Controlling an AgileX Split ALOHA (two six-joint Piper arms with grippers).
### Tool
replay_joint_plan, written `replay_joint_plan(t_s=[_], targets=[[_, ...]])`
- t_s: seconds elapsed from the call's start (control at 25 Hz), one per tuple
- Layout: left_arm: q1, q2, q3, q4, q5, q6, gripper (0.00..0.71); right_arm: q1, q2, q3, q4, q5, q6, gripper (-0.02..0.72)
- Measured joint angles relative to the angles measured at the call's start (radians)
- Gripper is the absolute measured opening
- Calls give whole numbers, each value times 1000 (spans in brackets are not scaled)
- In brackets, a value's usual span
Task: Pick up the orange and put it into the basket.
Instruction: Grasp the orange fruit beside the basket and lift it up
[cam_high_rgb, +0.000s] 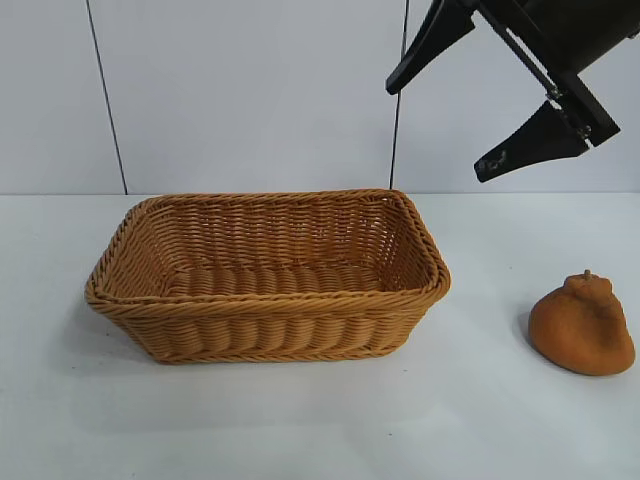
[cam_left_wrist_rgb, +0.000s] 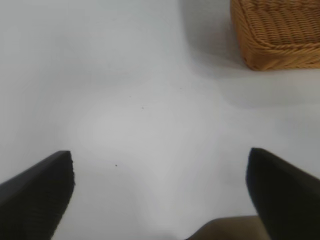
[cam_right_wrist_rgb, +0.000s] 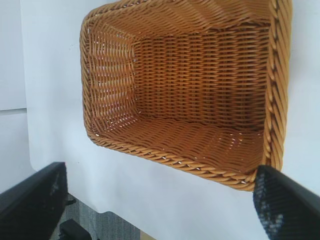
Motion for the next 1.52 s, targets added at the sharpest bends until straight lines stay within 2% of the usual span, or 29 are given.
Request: replay_joint_plan(t_s=[0.28,0.4,0.6,0.68,0.84,0.92,1.04,1.12,1.16,1.36,1.52], targets=[[0,-4,0,-1,0,0,666,0,0,-1,-11,-9,0,694],[0,-33,0,-2,0,0,666,0,0,-1,-45,-11,4,694],[0,-189,0,-3,0,0,666,0,0,-1,-119,-9,34,694],[0,-204,0,-6,0,0,666,0,0,-1,-151,-8,51,694],[0,-205,0,-6,0,0,666,0,0,-33,-270,-4,114,694],[0,-205,0,-6,0,0,666,0,0,-64,-362,-1,161,694],[0,-205,0,-6,0,0,666,-1,0,-113,-547,24,266,694],[0,-205,0,-6,0,0,666,-13,0,-134,-627,39,309,694],[0,-205,0,-6,0,0,666,-27,0,-139,-646,45,318,694],[0,-205,0,-6,0,0,666,-100,25,-140,-651,80,301,694],[0,-205,0,-6,0,0,666,-123,86,-140,-648,79,287,694]])
